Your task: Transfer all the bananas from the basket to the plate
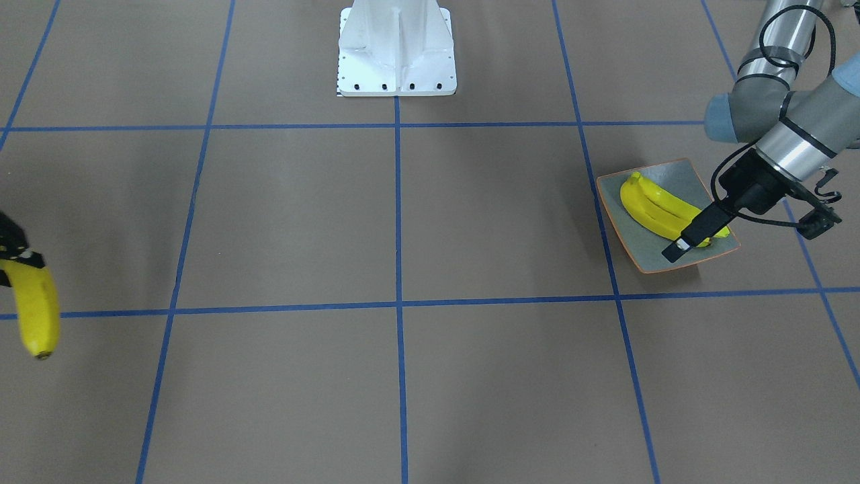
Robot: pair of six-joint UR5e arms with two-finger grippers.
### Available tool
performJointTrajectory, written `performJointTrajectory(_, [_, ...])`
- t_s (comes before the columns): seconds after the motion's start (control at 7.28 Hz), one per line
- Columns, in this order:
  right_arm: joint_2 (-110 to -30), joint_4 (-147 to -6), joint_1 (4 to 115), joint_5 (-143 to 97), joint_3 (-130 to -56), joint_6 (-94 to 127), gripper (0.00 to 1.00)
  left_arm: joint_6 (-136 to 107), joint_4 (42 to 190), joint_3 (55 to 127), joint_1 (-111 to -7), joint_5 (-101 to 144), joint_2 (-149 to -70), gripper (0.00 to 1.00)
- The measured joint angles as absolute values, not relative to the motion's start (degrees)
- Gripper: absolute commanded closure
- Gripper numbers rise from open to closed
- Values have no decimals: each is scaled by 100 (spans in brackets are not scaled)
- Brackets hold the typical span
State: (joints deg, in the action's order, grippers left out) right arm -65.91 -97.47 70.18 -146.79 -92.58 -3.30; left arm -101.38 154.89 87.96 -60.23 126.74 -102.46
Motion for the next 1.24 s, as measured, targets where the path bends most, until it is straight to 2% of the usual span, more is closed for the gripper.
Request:
performJointTrajectory(0.27, [-6243, -9406, 6320, -15019, -9501, 441, 100, -10219, 15711, 8956, -5897, 12679, -10474, 0])
performJointTrajectory(0.69, [-5996, -7710, 5215, -14014, -9730, 2760, 100, -11206, 15717, 9151, -5566, 12642, -11071, 0])
performJointTrajectory(1.24, [-5487, -7661, 3948, -11615, -10016, 3806, 100, -11362, 15705, 9176, -5255, 12597, -11175, 0])
